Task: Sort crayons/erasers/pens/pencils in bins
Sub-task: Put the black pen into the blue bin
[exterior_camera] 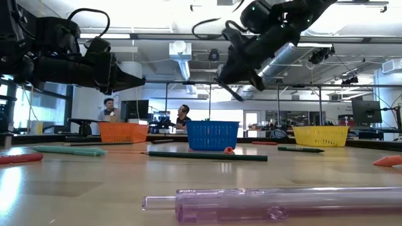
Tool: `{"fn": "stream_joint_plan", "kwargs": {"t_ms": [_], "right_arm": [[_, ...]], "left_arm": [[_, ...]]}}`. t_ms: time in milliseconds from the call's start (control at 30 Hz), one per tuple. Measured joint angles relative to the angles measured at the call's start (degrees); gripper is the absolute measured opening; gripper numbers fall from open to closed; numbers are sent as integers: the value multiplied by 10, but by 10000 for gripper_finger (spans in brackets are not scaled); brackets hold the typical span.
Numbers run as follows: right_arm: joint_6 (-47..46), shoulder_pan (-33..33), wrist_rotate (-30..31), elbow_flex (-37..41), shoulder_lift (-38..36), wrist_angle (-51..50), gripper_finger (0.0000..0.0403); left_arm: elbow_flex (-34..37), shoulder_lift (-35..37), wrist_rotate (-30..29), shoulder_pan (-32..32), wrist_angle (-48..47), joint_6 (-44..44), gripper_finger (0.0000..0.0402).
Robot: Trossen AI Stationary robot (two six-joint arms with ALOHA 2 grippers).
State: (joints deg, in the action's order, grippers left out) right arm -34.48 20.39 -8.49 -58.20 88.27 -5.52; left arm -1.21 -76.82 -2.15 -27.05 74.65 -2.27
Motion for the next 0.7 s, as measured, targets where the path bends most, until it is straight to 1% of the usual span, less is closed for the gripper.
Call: {"fn": "stream_joint_plan", "kwargs": {"t_ms": [100, 300, 467, 700], "right_arm": [[-6, -13, 36, 0, 22, 27, 41], [-16, -30, 42, 0, 83, 92, 41], [-18, -36, 66, 0, 117, 96, 41], [-31, -45, 66, 0, 149, 96, 41]], "left_arm": [[0, 0, 0, 0, 0, 0, 0], [0, 0, 0, 0, 0, 1, 0], [0, 0, 0, 0, -1, 1, 0], [0, 0, 0, 0, -2, 1, 0]]}}
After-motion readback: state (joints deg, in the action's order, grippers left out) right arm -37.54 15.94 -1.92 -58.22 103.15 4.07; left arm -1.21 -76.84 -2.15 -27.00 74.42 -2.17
